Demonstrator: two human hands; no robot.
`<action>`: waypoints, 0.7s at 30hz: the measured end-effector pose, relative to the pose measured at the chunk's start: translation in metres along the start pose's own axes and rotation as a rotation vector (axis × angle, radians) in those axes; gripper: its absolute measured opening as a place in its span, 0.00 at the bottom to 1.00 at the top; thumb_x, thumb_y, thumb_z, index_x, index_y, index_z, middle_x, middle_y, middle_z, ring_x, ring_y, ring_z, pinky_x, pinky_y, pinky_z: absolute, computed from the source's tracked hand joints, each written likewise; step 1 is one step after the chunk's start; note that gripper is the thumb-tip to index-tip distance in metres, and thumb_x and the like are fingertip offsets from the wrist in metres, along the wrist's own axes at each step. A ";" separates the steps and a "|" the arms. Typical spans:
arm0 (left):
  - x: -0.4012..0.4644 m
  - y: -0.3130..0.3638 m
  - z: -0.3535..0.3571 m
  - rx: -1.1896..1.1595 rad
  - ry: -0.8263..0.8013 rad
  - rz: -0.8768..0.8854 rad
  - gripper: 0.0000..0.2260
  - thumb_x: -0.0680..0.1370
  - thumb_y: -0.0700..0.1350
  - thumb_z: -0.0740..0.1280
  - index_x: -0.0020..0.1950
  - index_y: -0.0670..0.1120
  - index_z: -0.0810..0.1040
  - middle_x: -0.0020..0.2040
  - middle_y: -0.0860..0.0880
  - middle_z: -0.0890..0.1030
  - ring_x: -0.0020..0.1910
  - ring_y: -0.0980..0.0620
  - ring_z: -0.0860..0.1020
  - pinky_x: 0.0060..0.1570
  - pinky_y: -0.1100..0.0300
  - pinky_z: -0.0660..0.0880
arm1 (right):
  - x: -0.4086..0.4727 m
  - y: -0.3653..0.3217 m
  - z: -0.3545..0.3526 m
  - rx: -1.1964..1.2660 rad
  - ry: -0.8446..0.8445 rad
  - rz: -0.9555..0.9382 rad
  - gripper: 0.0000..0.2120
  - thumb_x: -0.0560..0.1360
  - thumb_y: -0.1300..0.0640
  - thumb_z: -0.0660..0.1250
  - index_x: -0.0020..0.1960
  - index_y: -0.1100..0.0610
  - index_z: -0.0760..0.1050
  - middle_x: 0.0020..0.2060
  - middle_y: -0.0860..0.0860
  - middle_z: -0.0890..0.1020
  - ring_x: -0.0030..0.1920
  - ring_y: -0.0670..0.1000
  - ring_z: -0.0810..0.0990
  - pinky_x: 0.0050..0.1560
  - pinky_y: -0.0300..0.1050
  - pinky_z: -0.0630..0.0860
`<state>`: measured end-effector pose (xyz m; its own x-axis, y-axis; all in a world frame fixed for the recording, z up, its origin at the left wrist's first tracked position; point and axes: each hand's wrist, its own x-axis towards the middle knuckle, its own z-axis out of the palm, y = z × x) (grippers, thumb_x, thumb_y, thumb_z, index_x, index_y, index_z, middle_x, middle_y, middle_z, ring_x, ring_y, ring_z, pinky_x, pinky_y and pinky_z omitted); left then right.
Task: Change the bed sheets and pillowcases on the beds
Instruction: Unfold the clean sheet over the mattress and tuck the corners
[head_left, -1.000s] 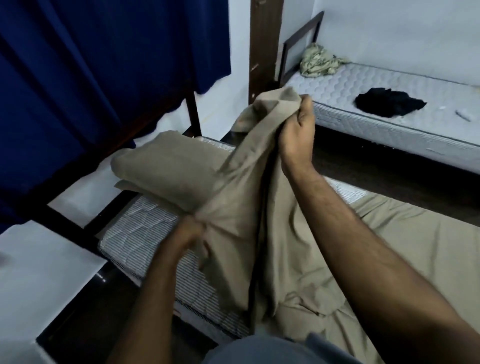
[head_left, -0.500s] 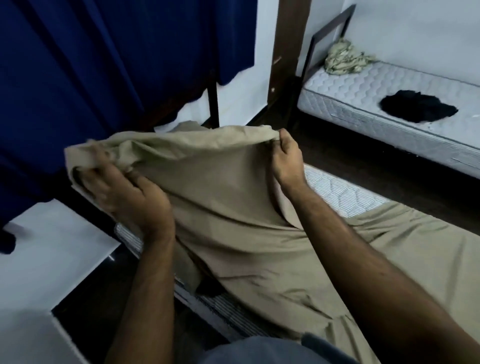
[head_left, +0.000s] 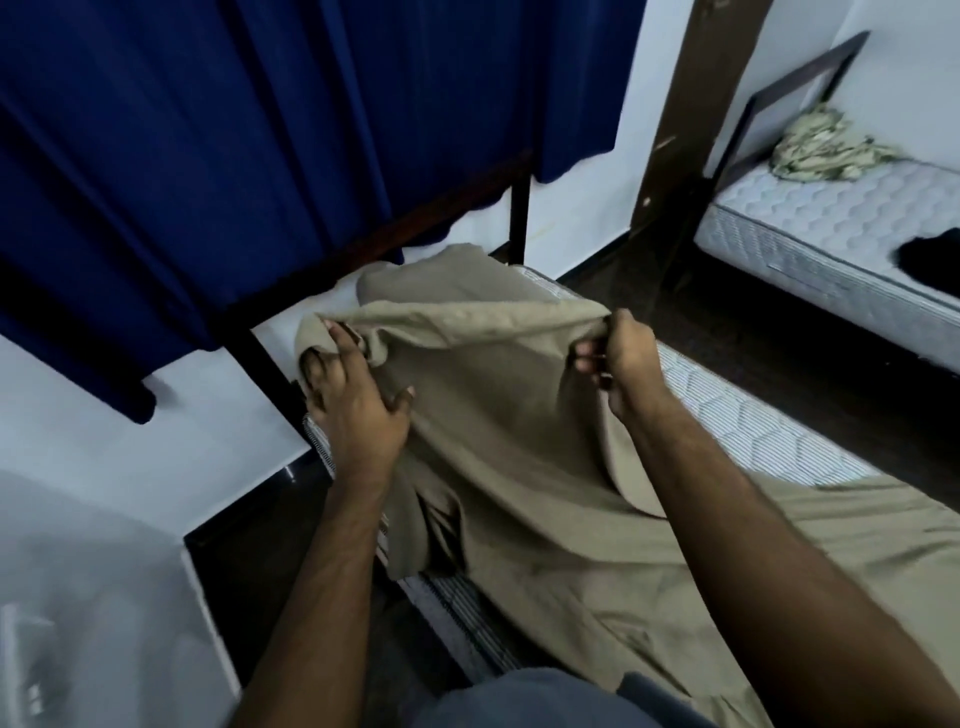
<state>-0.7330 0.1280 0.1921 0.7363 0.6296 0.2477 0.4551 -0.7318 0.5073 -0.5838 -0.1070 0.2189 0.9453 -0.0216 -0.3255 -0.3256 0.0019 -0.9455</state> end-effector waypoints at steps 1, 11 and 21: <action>-0.001 -0.002 0.001 -0.027 -0.019 -0.026 0.47 0.74 0.52 0.75 0.83 0.45 0.47 0.78 0.41 0.61 0.78 0.39 0.58 0.70 0.35 0.60 | -0.001 0.001 -0.006 -0.060 -0.037 0.085 0.18 0.80 0.54 0.52 0.33 0.55 0.69 0.23 0.49 0.74 0.21 0.48 0.70 0.26 0.37 0.59; -0.034 -0.009 0.021 -0.357 0.352 -0.087 0.35 0.81 0.52 0.68 0.81 0.39 0.56 0.80 0.41 0.62 0.81 0.48 0.58 0.78 0.56 0.58 | 0.030 0.031 -0.034 -0.547 0.241 -0.393 0.08 0.82 0.57 0.55 0.46 0.54 0.70 0.41 0.57 0.81 0.42 0.57 0.78 0.42 0.47 0.71; 0.038 -0.022 0.150 -0.628 -0.536 -0.154 0.57 0.64 0.57 0.81 0.83 0.45 0.49 0.81 0.43 0.58 0.78 0.45 0.64 0.72 0.44 0.69 | 0.074 0.011 0.072 -0.154 -0.181 -0.580 0.14 0.82 0.68 0.55 0.44 0.53 0.71 0.40 0.43 0.76 0.43 0.42 0.73 0.50 0.41 0.71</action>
<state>-0.6403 0.1288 0.0666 0.8992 0.3851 -0.2076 0.3238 -0.2667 0.9077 -0.5164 -0.0362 0.1836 0.9532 0.1940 0.2319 0.2551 -0.1040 -0.9613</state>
